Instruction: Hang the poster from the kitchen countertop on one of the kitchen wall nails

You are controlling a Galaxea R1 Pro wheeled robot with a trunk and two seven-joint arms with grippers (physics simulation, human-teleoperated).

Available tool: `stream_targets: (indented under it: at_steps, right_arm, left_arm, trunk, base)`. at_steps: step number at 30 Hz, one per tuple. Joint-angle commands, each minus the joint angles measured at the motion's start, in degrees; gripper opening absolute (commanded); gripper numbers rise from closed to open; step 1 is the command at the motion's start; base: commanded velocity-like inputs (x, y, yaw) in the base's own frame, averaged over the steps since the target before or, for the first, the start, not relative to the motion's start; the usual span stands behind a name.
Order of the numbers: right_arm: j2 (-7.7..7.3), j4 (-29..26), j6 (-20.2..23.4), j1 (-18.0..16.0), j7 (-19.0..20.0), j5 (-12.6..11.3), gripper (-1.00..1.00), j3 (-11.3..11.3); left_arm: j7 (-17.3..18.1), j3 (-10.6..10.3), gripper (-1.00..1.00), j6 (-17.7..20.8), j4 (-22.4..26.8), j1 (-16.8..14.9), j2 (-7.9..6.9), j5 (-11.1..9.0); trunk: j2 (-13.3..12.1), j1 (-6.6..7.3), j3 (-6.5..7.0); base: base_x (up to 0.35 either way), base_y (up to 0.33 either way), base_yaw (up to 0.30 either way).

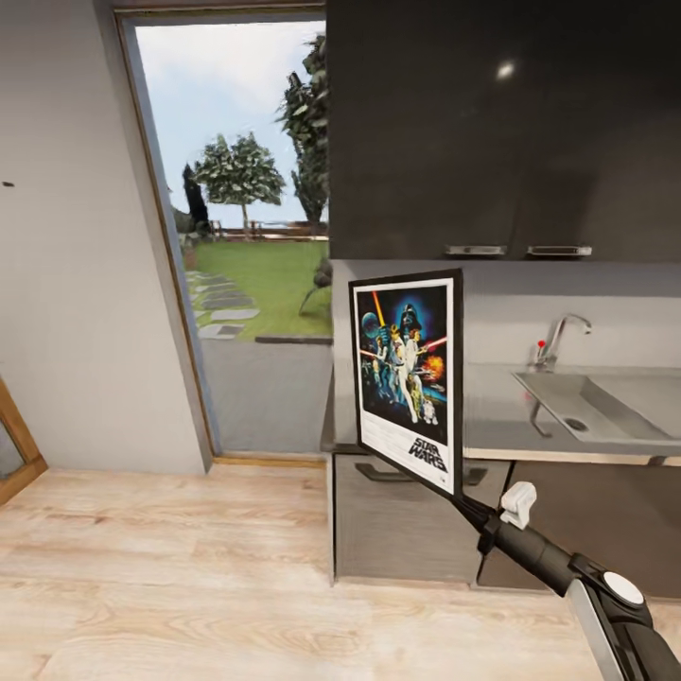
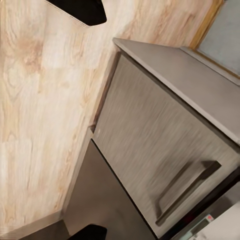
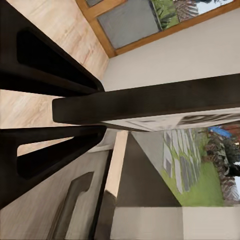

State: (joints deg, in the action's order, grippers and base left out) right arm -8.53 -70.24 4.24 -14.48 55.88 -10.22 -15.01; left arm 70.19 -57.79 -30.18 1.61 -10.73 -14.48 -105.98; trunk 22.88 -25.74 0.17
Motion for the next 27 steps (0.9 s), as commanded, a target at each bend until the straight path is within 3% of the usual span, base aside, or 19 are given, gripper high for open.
stream_targets:
  at_steps: [1, 10, 16, 19, 20, 23, 27]
  right_arm:
    - [0.00, 0.0, 0.6, 0.0, 0.4, -0.6, -1.00, 0.4]
    - [0.00, 0.0, 0.4, 0.0, 0.2, -0.5, -1.00, 2.1]
    - [0.00, 0.0, 0.4, 0.0, 0.1, -0.5, -1.00, 2.2]
    - [0.00, 0.0, 0.4, 0.0, 0.1, -0.5, -1.00, 2.3]
    - [0.00, 0.0, 0.4, 0.0, 0.1, -0.5, -1.00, 2.3]
    - [0.00, 0.0, 0.4, 0.0, 0.1, -0.5, -1.00, 2.3]
    - [0.00, 0.0, 0.4, 0.0, 0.1, -0.5, -1.00, 2.2]
  left_arm:
    - [0.0, -0.5, 1.00, -0.2, 0.1, 0.0, -0.03, -0.5]
    - [0.0, -0.5, 1.00, -0.2, 0.1, 0.0, -0.11, -0.5]
    - [-0.1, -0.4, 1.00, -0.2, 0.1, 0.0, -0.18, -0.5]
    - [-0.3, 1.5, 1.00, -0.2, 0.2, 0.0, -0.18, -0.5]
    - [-0.5, 3.3, 1.00, -0.1, 0.3, 0.0, -0.14, -0.5]
    - [-2.2, 6.1, 1.00, -0.1, 0.6, 0.0, 0.00, -0.4]
    - [-10.7, 8.4, 1.00, 0.0, 1.6, 0.0, 1.18, -0.1]
  trunk:
    - [0.0, -0.05, -0.02]
    - [0.0, -0.05, -0.02]
    - [0.0, -0.05, -0.02]
    - [0.0, -0.05, -0.02]
    - [0.0, -0.05, -0.02]
    - [0.0, -0.05, -0.02]
    - [0.0, -0.05, -0.02]
  base:
    - [0.251, 0.177, 0.006]
    - [0.244, 0.204, 0.017]
    - [0.218, 0.218, 0.178]
    - [0.088, 0.094, 0.270]
    - [0.044, 0.047, 0.278]
    - [0.029, 0.031, 0.280]
    - [0.012, 0.012, 0.283]
